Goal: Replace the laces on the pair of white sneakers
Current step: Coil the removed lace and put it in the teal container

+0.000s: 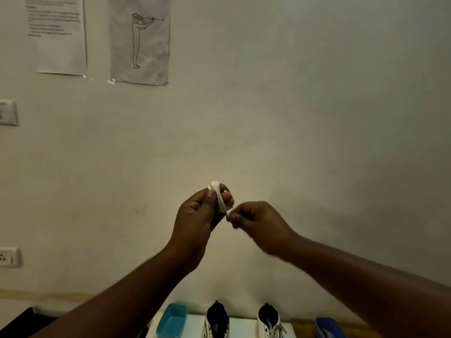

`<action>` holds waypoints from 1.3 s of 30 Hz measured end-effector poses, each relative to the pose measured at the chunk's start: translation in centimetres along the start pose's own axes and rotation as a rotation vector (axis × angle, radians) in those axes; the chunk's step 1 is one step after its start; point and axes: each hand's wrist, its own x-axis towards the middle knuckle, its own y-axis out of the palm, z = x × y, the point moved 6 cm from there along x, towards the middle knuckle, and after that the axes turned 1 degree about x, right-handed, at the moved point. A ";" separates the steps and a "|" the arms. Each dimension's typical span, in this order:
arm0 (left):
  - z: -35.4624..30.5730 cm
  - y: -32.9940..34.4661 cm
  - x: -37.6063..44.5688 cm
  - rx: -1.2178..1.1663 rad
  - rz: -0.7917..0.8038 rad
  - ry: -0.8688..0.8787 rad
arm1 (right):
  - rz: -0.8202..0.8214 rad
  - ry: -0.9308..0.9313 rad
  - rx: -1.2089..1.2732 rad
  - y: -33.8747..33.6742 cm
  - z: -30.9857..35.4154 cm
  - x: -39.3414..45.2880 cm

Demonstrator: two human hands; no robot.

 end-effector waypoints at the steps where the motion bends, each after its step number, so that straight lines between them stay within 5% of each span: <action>1: -0.1 -0.4 0.1 0.039 -0.032 0.023 | 0.007 -0.015 -0.020 0.6 0.0 -1.1; 12: 1.9 0.9 -1.6 0.298 -0.077 0.134 | -0.268 -0.189 -0.129 -1.4 4.6 -2.5; 19: 3.4 1.6 -2.7 0.125 -0.085 0.012 | -0.459 -0.182 0.036 -1.1 2.9 -3.1; 32: 5.8 2.3 -4.1 -0.039 -0.069 -0.088 | -0.477 -0.170 -0.184 2.0 1.2 -4.3; 39: 5.6 3.8 -4.6 -0.131 -0.028 -0.104 | -0.582 -0.313 -0.309 1.8 0.7 -4.2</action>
